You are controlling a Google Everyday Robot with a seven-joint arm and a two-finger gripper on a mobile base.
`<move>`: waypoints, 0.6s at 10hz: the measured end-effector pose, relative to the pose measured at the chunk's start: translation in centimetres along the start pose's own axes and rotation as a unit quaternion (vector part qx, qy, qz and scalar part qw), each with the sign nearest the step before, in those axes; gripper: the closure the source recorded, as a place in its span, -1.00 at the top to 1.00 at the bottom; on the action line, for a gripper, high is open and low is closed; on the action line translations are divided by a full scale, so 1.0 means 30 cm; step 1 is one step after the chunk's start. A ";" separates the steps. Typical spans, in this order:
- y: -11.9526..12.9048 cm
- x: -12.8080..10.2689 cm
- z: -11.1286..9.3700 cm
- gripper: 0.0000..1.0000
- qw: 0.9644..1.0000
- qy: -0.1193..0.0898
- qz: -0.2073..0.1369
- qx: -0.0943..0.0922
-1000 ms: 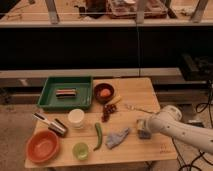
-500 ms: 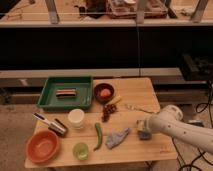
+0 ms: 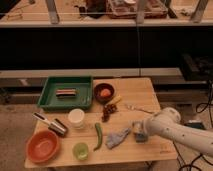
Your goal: Wipe table surface with sponge
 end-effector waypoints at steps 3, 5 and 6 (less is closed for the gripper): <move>-0.002 -0.064 -0.005 -0.39 1.000 0.000 -0.024 -0.008; 0.013 -0.080 -0.014 -0.39 1.000 0.000 -0.022 -0.014; 0.023 -0.087 -0.023 -0.39 1.000 0.003 -0.018 -0.015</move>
